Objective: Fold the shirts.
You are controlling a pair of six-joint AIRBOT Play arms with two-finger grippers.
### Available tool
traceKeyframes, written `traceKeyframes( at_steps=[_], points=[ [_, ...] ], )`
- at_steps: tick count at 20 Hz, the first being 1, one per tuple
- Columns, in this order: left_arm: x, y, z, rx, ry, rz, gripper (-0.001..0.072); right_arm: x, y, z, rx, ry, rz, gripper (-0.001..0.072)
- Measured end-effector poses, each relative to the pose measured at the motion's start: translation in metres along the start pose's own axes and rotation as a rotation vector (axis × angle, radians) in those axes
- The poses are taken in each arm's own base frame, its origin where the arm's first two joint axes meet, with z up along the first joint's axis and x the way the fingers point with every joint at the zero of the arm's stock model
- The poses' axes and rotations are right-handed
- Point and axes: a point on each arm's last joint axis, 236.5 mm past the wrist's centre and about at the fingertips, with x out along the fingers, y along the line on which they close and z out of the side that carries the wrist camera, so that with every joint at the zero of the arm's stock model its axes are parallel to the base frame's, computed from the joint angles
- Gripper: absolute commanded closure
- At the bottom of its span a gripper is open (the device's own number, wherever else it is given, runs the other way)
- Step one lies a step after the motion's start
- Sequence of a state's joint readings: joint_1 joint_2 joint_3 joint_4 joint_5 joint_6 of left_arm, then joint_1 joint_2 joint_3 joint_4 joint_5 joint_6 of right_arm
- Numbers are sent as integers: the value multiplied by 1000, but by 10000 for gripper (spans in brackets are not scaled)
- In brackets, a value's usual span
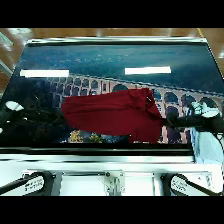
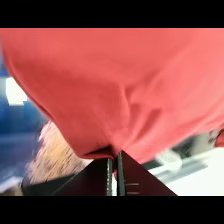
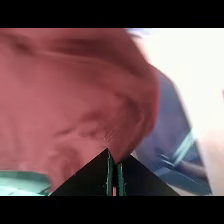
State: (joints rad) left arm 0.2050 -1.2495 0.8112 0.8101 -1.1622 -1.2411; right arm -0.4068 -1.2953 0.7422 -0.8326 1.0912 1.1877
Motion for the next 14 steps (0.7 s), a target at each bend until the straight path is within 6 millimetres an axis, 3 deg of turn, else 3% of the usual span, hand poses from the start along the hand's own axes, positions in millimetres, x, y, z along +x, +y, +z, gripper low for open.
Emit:
traceKeyframes(
  at_steps=[2,4,6,7,9,10,12,14],
  points=[
    [-44,-36,32,127,-148,3,667,-42,40,29,-155,-114,36,644],
    [-113,-91,62,290,-356,3,666,-109,99,59,-337,-305,64,643],
    [-196,-157,74,458,-592,2,666,-200,170,74,-532,-568,71,643],
    [-245,-195,69,549,-727,-3,666,-253,207,71,-629,-720,66,644],
    [-333,-259,38,711,-969,3,667,-352,273,41,-788,-1003,50,643],
    [-372,-284,16,775,-1076,19,666,-395,299,16,-847,-1126,40,643],
    [-437,-317,-34,850,-1264,62,666,-458,333,-35,-923,-1313,15,644],
    [-475,-327,-78,877,-1370,132,666,-498,350,-84,-967,-1433,-27,643]
  ],
)
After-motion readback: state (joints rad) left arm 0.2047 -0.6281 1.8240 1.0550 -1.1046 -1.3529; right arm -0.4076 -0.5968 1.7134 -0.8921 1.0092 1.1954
